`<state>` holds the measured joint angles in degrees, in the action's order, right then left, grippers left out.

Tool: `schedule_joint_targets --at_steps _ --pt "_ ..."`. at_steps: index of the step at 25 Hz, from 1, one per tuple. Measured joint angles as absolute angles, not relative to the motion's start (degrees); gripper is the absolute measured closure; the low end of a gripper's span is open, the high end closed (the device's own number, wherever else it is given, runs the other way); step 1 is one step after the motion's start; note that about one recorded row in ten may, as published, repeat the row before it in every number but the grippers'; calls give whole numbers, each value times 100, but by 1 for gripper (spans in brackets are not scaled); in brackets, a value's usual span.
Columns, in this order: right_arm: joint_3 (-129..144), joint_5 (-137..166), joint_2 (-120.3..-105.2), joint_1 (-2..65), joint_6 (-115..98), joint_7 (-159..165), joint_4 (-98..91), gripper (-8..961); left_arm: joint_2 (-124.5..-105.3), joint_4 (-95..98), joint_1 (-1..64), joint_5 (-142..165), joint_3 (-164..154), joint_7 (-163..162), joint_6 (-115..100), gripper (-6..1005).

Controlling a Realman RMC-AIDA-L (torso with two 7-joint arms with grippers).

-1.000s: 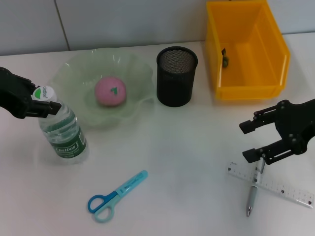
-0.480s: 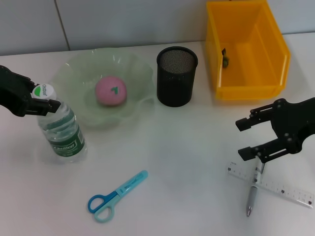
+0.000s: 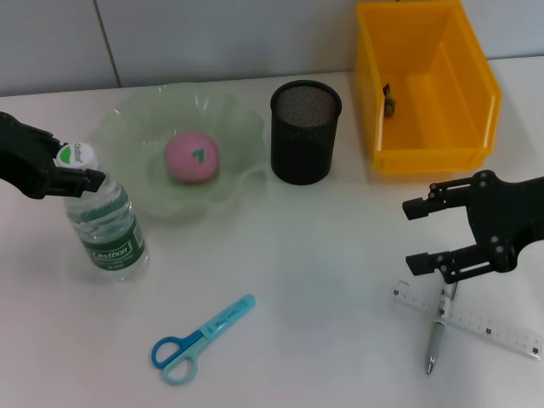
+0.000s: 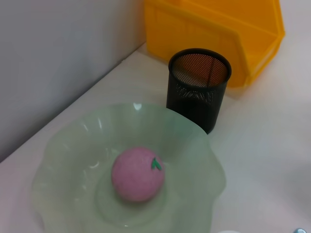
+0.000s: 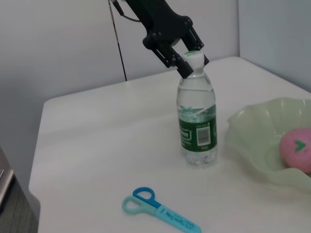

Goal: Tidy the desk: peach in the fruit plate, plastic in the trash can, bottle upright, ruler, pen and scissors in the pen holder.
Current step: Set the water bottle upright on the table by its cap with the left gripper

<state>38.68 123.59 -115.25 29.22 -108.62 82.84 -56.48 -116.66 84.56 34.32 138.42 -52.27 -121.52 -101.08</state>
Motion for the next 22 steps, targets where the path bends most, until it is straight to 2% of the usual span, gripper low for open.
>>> schedule_joint_targets --at_steps 5,22 --pt "3821 12293 -11676 2777 -10783 7949 -5508 194 -11707 8390 3411 13842 -5220 -12166 -9920 532" --pt "3806 12286 -11635 2742 -10831 7883 -5343 195 -11704 8377 3408 13842 -5146 -12195 -9885 523"
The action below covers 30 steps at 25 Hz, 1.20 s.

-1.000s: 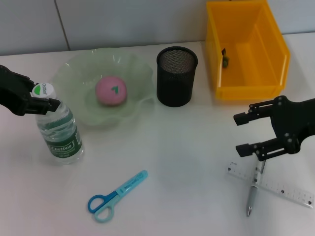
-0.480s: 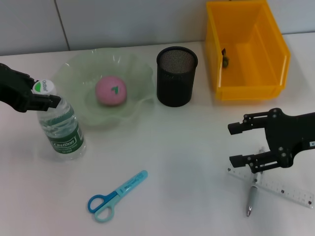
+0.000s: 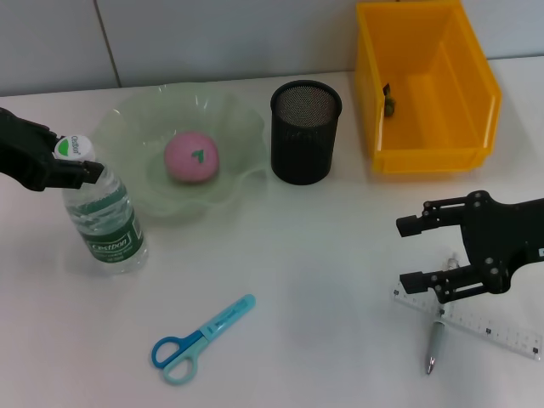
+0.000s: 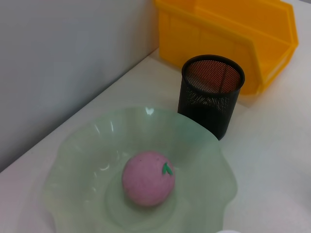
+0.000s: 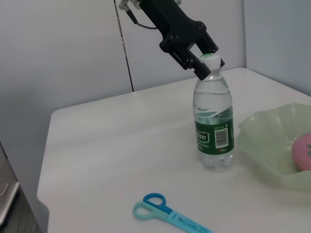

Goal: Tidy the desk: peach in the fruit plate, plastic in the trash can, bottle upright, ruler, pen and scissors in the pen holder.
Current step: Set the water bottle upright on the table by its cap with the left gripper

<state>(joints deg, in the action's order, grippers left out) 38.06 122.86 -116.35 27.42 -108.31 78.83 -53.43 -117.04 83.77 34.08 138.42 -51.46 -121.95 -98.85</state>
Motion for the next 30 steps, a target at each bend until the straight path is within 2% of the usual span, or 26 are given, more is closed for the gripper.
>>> schedule_joint_targets --at_steps 24,30 --pt "3805 12299 -11610 2772 -10925 7922 -5344 195 -11751 8362 3363 13842 -5167 -12173 -9807 510" --pt "3808 12314 -11610 2786 -10926 7924 -5343 195 -11757 8364 3355 13845 -5161 -12176 -9789 324"
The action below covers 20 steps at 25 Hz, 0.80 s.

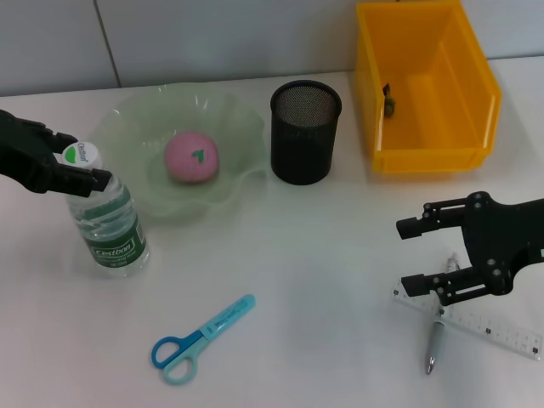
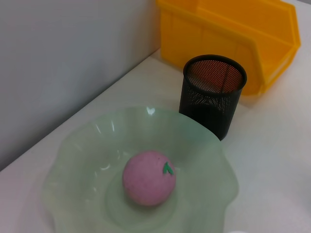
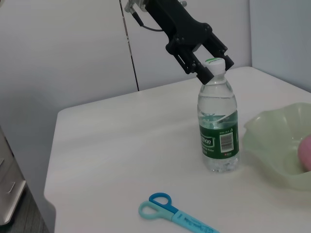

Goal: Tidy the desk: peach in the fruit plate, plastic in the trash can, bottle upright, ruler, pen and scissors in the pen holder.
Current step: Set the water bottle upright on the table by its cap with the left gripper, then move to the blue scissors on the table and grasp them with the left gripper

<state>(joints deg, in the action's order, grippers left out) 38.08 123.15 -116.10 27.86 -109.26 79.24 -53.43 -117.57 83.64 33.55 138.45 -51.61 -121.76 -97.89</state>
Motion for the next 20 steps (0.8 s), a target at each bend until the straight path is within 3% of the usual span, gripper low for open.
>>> schedule_joint_targets --at_steps 11,20 --pt "3814 12323 -11612 2786 -10924 7936 -5339 194 -11756 8361 3354 13806 -5150 -12169 -9886 144" --pt "3814 12323 -11616 2774 -10924 8013 -5335 194 -11723 8618 3381 13033 -4628 -12131 -10311 145"
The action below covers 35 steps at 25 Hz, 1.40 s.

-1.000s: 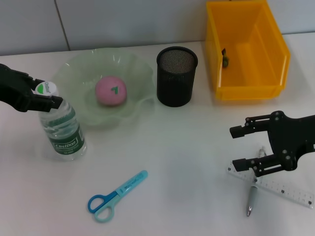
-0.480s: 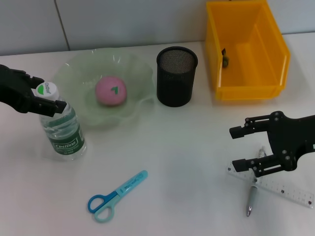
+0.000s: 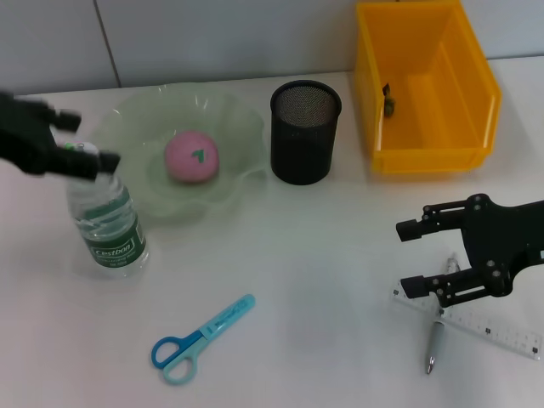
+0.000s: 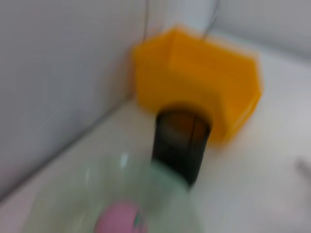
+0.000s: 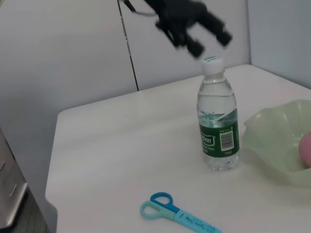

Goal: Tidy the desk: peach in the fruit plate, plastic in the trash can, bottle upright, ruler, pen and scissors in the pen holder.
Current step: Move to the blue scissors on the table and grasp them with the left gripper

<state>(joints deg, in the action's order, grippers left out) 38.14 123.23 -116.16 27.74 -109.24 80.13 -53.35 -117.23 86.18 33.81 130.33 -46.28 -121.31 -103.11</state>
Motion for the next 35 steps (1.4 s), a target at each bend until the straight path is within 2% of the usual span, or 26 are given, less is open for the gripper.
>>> schedule_joint_targets --at_steps 3,6,13,19,28,35 --pt "3822 12328 -11608 2779 -10924 8059 -5335 194 -11599 8626 3360 12020 -4258 -12079 -10507 146" --pt "3835 12330 -11606 2788 -10925 8108 -5334 195 -11554 8599 3231 11063 -4207 -12068 -10622 147" --pt "3793 12268 -11533 2825 -11018 8450 -5383 195 -11870 8502 2758 10135 -5079 -11390 -10579 148" --pt "3640 12222 -11422 2855 -11106 8811 -5425 195 -11867 7531 2391 9660 -6448 -10291 -9719 149" --pt "3519 12214 -11231 3012 -11277 9406 -5481 194 -11882 6066 2355 9160 -7355 -8740 -9146 150" --pt "3567 12276 -11170 3124 -11389 9835 -5658 194 -11883 5233 2307 9030 -7505 -7959 -9102 151"
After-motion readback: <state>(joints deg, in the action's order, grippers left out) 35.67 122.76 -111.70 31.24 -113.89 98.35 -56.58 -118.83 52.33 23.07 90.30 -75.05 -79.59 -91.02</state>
